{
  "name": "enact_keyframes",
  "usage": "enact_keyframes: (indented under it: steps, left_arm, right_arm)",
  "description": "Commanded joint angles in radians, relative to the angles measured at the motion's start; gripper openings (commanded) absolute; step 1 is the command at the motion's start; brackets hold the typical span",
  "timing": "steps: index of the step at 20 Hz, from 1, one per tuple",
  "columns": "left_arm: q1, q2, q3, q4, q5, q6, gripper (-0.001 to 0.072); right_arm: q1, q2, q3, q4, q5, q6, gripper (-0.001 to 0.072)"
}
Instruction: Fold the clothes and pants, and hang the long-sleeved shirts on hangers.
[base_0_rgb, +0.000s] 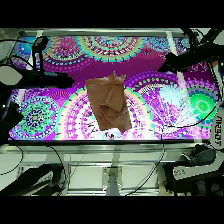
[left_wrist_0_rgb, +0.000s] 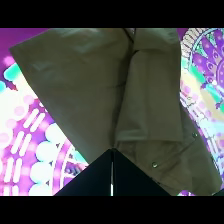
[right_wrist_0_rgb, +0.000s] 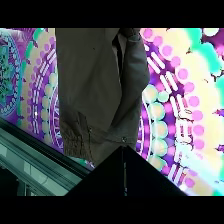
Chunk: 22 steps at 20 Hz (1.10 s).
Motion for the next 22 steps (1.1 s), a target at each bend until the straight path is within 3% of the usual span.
enact_keyframes:
  steps: [1, 5, 11, 13, 14, 15, 16, 17, 20, 22]
  left_arm:
    - [0.001, 0.002, -0.019, 0.002, 0.003, 0.001, 0.0013]
    - [0.029, 0.038, -0.179, -0.021, 0.026, 0.001, 0.0013]
    - [0.066, 0.104, -0.460, -0.274, 0.055, 0.037, 0.0012]
    - [0.066, 0.103, -0.535, -0.359, 0.055, 0.095, 0.0012]
    - [0.066, 0.103, -0.563, -0.383, 0.055, 0.106, 0.0012]
    - [0.065, 0.103, -0.586, -0.387, 0.051, 0.106, 0.0013]
    - [0.065, 0.103, -0.606, -0.386, 0.050, 0.105, 0.0013]
    - [0.064, 0.102, -0.623, -0.390, 0.048, 0.105, 0.0014]
    - [0.062, 0.101, -0.647, -0.419, 0.039, 0.105, 0.0048]
    - [0.062, 0.102, -0.646, -0.427, 0.040, 0.105, 0.0215]
  right_arm:
    - [0.001, -0.001, -0.010, 0.027, -0.004, 0.000, 0.0009]
    - [0.008, 0.000, -0.151, 0.195, -0.003, -0.019, 0.0009]
    - [0.079, -0.005, -0.405, 0.225, -0.056, -0.018, 0.0011]
    - [0.120, -0.017, -0.464, 0.212, -0.065, -0.018, 0.0012]
    - [0.144, -0.029, -0.483, 0.191, -0.084, -0.018, 0.0035]
    - [0.169, -0.045, -0.489, 0.163, -0.105, -0.018, 0.0137]
    - [0.196, -0.064, -0.489, 0.141, -0.132, -0.018, 0.0301]
    - [0.222, -0.081, -0.489, 0.126, -0.150, -0.018, 0.0391]
    - [0.299, -0.126, -0.489, 0.087, -0.193, -0.018, 0.0387]
    - [0.328, -0.142, -0.489, 0.069, -0.231, -0.018, 0.0387]
